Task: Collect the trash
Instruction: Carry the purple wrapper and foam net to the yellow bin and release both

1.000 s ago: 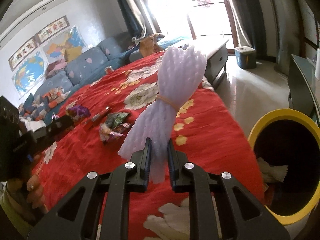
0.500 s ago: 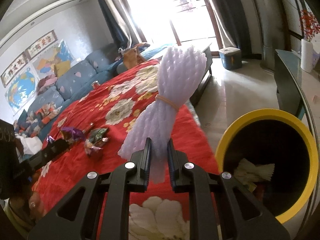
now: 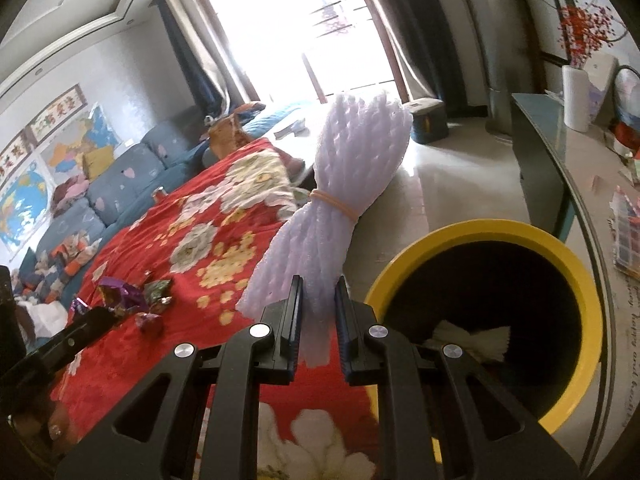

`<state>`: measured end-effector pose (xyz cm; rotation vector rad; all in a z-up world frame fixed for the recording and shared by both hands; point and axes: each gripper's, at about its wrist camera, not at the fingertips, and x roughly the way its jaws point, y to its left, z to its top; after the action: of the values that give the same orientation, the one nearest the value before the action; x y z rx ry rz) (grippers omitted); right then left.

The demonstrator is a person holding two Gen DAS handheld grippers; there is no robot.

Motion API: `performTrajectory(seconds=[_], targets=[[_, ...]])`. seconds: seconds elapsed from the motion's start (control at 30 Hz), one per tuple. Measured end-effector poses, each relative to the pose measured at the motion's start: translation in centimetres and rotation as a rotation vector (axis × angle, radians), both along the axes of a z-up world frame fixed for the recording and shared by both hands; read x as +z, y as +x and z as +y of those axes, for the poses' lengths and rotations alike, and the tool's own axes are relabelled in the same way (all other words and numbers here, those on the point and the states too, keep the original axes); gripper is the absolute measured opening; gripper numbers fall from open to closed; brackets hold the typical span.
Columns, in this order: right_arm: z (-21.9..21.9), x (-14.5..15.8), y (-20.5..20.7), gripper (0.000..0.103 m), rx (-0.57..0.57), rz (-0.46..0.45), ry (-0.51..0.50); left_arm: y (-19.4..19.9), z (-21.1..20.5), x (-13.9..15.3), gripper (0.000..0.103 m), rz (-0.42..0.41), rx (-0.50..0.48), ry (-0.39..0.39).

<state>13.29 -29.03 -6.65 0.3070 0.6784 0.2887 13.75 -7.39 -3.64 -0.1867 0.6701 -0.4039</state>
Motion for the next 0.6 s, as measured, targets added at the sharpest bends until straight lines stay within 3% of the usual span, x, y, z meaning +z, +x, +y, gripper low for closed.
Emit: performTrajectory(seconds=[0.6], targets=[[-5.5,-1.7,0.3,0.015,-0.105,0.038,0.001,1.4,-9.1,-0.3,0.027,-0.03,-0.187,0.099]])
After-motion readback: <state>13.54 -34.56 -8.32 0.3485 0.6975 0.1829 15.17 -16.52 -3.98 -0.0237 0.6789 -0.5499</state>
